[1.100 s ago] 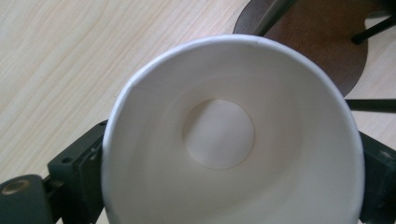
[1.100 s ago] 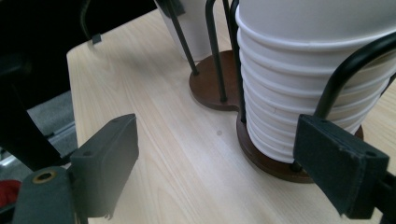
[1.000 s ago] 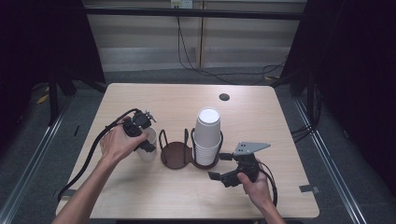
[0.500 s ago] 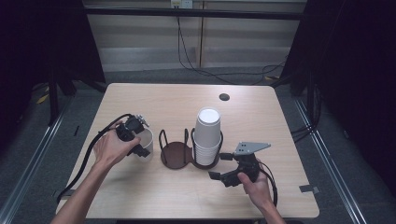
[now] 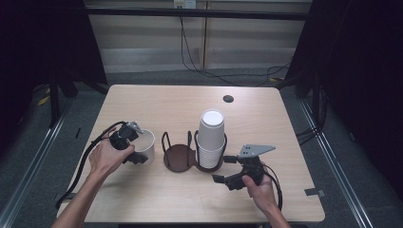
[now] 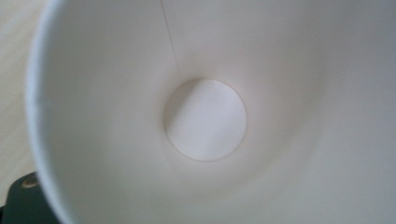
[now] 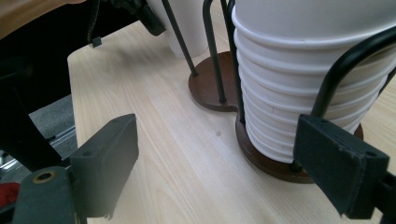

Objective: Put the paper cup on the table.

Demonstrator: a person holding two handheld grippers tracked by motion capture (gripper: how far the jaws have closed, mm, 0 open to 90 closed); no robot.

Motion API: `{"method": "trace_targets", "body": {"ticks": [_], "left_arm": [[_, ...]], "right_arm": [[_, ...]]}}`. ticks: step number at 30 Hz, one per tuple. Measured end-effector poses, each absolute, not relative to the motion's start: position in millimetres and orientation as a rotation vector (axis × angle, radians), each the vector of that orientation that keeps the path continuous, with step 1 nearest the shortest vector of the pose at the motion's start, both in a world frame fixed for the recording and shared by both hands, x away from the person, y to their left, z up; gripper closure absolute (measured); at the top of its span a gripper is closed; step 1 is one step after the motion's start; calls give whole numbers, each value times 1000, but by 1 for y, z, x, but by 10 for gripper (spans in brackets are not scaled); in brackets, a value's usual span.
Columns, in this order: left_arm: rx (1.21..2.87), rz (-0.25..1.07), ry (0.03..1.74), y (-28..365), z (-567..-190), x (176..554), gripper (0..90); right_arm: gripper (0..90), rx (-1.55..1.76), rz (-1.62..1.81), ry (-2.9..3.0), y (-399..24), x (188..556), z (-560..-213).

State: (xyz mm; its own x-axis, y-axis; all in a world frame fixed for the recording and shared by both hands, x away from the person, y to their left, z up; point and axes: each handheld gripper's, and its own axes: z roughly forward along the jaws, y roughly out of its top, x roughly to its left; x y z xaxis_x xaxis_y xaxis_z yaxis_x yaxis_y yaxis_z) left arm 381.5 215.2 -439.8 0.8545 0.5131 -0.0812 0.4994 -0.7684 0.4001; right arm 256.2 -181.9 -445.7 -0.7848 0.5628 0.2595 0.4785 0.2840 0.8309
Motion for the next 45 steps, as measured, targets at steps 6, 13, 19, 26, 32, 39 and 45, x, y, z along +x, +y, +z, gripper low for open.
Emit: {"method": "trace_targets", "body": {"ticks": [6, 13, 19, 26, 32, 39, 45], "left_arm": [[2563, 85, 759, 219, -439, 372, 154], [2538, 91, 796, 232, -443, 366, 156], [2437, 129, 821, 247, -448, 351, 185], [2301, 173, 850, 260, -448, 332, 190], [2194, 187, 834, 267, -444, 318, 190], [2107, 244, 803, 268, -436, 295, 190], [2046, 244, 760, 261, -438, 278, 191]], "right_arm": [[144, 997, 1539, 2445, -182, 256, -445], [143, 994, 1547, 2438, -183, 255, -444], [143, 1000, 1546, 2439, -184, 255, -444], [143, 1000, 1546, 2441, -183, 255, -445], [143, 1001, 1547, 2435, -184, 255, -444], [143, 1006, 1549, 2427, -185, 254, -444], [143, 1009, 1546, 2421, -185, 254, -443]]}}
